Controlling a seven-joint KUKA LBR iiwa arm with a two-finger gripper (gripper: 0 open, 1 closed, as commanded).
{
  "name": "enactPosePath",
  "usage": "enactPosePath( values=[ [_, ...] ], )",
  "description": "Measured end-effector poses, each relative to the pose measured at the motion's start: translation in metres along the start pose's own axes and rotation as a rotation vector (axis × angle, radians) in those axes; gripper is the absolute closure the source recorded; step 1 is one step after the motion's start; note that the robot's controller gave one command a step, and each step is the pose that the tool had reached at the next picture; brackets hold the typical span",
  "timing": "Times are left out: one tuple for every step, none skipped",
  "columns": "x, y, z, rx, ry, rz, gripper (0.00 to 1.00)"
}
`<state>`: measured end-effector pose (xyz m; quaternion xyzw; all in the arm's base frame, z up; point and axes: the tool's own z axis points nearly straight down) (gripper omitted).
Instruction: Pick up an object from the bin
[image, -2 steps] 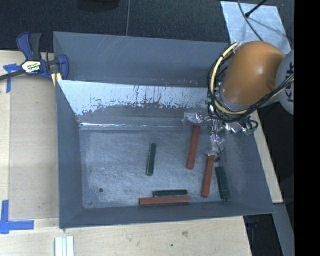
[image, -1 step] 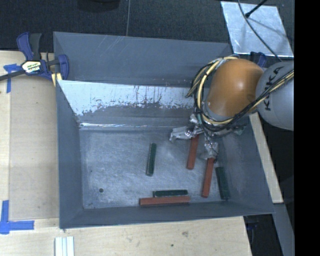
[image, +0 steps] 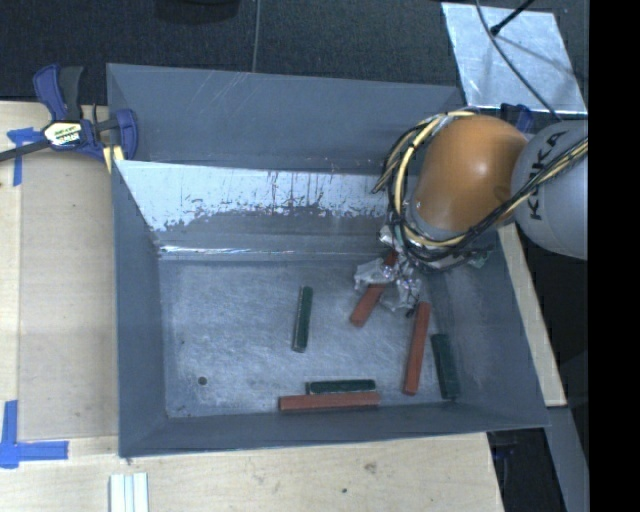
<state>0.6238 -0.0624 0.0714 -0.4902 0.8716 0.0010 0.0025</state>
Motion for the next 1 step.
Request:
enactPosePath(
  values=[
    [-0.0108,0.0209,-0.1368,0.009,-0.001,-0.019,1.00]
  ],
)
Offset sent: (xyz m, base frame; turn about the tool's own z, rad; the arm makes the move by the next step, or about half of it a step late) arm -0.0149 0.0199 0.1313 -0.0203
